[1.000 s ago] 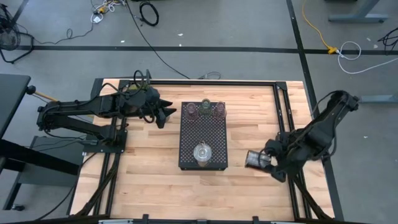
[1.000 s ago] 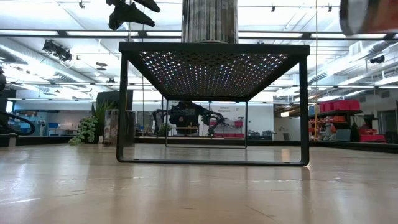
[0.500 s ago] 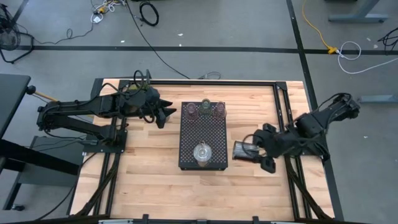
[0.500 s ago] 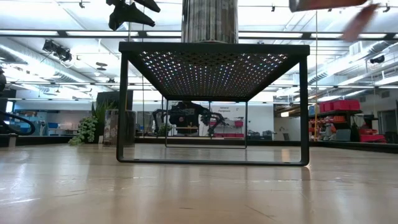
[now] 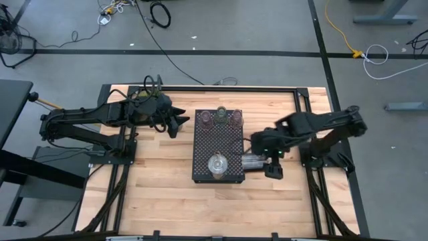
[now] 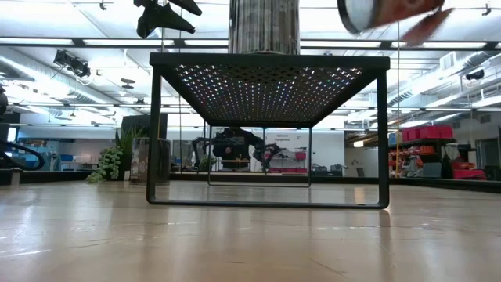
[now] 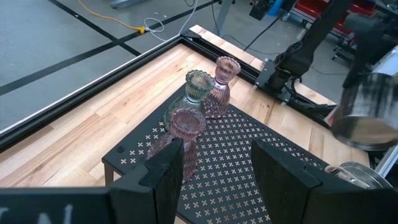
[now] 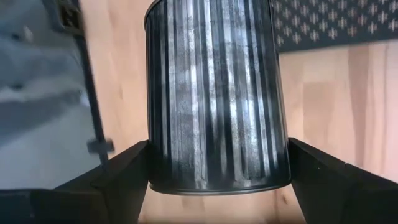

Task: Pick & Place candle stick holders
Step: Put the orange scented candle on the shelf

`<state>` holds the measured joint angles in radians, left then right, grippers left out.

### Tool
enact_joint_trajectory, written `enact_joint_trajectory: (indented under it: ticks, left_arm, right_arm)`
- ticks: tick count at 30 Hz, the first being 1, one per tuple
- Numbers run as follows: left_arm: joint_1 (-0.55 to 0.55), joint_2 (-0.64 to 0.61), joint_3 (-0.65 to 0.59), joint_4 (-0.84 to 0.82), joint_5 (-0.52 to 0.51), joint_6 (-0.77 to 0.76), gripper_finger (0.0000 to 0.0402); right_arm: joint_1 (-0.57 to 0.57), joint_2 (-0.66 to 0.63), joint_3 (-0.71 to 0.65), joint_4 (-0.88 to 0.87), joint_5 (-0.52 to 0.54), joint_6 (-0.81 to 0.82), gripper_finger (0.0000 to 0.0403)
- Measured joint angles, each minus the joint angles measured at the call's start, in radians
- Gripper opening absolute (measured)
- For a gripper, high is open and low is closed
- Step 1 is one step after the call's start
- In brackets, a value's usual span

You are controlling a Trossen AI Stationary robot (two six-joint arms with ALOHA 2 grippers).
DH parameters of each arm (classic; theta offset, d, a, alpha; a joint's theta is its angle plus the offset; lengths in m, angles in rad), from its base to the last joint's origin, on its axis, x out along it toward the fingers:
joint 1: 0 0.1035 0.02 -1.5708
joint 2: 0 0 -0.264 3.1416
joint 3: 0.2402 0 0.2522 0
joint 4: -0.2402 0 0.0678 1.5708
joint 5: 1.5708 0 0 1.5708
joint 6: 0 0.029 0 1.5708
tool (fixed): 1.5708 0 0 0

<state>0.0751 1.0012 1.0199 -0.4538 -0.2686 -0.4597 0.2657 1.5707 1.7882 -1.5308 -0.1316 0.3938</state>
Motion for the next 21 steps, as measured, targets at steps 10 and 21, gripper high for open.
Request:
enact_joint_trajectory:
  ticks: [10,21]
  left_arm:
    - [0.000,0.000,0.000,0.000,0.000,0.000,0.0190]
    - [0.000,0.000,0.000,0.000,0.000,0.000,0.0190]
  right_arm:
    - [-0.121,0.148,0.107,-0.034,-0.119,-0.110,0.0320]
    - [-0.188,0.185,0.119,-0.040,-0.123,-0.134,0.0320]
